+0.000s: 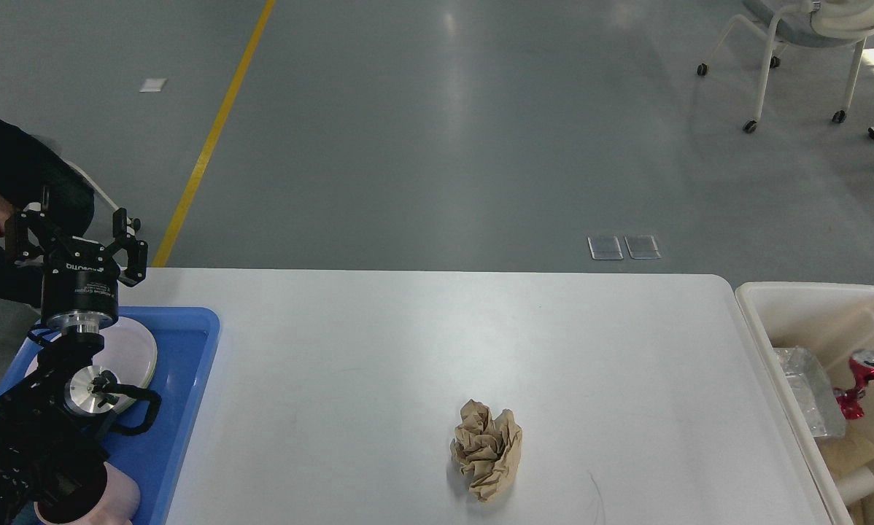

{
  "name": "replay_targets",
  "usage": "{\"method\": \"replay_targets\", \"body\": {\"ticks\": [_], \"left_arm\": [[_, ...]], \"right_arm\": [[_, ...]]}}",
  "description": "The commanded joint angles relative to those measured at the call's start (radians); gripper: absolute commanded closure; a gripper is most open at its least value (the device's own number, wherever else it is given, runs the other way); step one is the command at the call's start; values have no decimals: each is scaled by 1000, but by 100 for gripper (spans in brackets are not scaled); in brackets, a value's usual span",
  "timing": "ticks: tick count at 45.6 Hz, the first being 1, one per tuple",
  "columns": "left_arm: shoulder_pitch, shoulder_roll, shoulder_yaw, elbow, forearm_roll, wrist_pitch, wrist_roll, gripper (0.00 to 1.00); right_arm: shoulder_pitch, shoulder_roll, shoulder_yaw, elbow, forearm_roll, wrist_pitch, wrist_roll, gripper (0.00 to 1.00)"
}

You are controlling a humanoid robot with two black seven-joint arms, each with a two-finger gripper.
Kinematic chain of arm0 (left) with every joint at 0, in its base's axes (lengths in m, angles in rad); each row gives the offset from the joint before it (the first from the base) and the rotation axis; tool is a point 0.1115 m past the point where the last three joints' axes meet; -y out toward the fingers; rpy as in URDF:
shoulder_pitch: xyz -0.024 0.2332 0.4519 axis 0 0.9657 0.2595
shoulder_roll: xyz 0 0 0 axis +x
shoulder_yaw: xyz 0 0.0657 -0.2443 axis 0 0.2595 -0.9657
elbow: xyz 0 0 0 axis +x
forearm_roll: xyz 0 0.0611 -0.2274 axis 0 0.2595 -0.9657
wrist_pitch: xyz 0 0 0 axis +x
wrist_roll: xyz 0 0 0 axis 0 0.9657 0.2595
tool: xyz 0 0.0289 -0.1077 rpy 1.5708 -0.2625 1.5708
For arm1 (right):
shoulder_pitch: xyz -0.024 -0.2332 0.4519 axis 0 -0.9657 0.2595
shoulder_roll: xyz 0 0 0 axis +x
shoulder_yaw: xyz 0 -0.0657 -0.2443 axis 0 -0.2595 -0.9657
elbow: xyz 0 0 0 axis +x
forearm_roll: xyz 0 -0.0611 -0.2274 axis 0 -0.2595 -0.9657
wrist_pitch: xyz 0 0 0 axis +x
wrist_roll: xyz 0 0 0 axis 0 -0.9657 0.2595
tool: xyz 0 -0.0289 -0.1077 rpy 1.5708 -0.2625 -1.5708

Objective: Tidy desktop
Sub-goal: 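Lift the pink-red cup and drop it into the white bin, then move the right gripper down to the crumpled brown paper bag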

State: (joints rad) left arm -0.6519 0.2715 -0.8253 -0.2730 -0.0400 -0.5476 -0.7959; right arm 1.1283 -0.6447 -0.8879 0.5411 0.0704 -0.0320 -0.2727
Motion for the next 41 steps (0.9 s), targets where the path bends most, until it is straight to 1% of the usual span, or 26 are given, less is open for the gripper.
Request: {"method": "replay_targets", "body": {"ticks": [1,7,10,14,15,18,26,27,28,31,37,41], "left_arm": [[0,0,0,0,0,0,0,3],[0,0,0,0,0,0,0,3],[0,0,0,0,0,0,0,3],[0,0,0,0,0,0,1,3],[0,0,0,0,0,0,0,3],[0,0,0,0,0,0,1,3],[0,0,0,0,0,0,1,3],[0,0,0,0,0,0,0,3],[0,0,0,0,0,0,1,3],[0,0,0,0,0,0,0,3],[0,0,0,0,0,0,0,3],[0,0,0,0,0,0,0,3]], "right_arm": [[5,0,0,13,0,11,1,0],[57,20,-8,42,-1,15,1,0],[137,34,-25,83,-3,18,0,0],[275,36,-68,189,-3,46,-2,0],[359,34,-91,254,-4,87,0,0],[490,34,-108,345,-4,173,0,0],[703,40,-100,482,-1,428,0,0],[752,42,-98,517,-1,486,0,0],[778,43,-97,539,-1,515,1,0],[853,54,-97,614,0,579,3,0],[988,63,-95,756,0,664,3,0],[1076,65,-94,826,2,736,3,0]]}}
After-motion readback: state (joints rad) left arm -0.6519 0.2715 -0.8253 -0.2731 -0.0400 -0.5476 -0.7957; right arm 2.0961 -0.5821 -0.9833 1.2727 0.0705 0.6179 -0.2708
